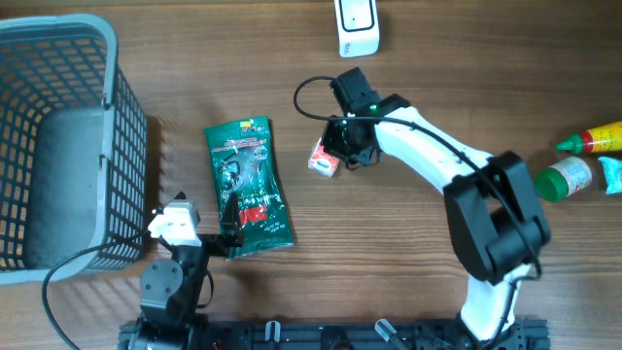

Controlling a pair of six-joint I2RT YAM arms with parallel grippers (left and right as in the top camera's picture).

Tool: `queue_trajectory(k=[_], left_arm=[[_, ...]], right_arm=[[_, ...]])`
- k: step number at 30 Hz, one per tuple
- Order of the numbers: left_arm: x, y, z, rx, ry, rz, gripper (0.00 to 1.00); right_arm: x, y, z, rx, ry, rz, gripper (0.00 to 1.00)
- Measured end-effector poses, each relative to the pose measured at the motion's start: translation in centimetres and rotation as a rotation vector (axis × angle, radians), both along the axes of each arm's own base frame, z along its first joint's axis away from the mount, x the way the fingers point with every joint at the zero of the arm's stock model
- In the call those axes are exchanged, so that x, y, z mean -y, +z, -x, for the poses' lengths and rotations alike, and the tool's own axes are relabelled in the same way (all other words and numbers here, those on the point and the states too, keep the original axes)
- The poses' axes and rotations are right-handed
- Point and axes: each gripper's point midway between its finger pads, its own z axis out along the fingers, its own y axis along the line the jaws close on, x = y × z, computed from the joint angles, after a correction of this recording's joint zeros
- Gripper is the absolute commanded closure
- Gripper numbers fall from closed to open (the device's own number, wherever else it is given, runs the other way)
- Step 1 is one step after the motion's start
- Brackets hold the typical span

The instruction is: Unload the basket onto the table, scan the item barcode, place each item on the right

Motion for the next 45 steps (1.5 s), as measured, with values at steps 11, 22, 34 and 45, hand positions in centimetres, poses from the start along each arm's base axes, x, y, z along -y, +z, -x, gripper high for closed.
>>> queue_trajectory(k=[11, 22, 34, 45], left_arm=[[0.0, 0.0, 0.0, 0.0, 0.0, 0.0, 0.0], [0.0, 0.0, 0.0, 0.0, 0.0, 0.0, 0.0], [0.0, 0.0, 0.0, 0.0, 0.0, 0.0, 0.0], [0.0, 0.0, 0.0, 0.0, 0.0, 0.0, 0.0]], right_arm=[[-0.6, 4.6, -2.8, 0.396, 0.536, 0.105, 0.28], [-0.6, 0.3, -2.3, 0.407, 0.853, 0.016, 0.54], [-0.3, -2.3, -1.4, 0.279, 0.743, -0.005, 0.96], [2.6, -2.8, 0.6, -0.122, 0.023, 0.037, 0.7]])
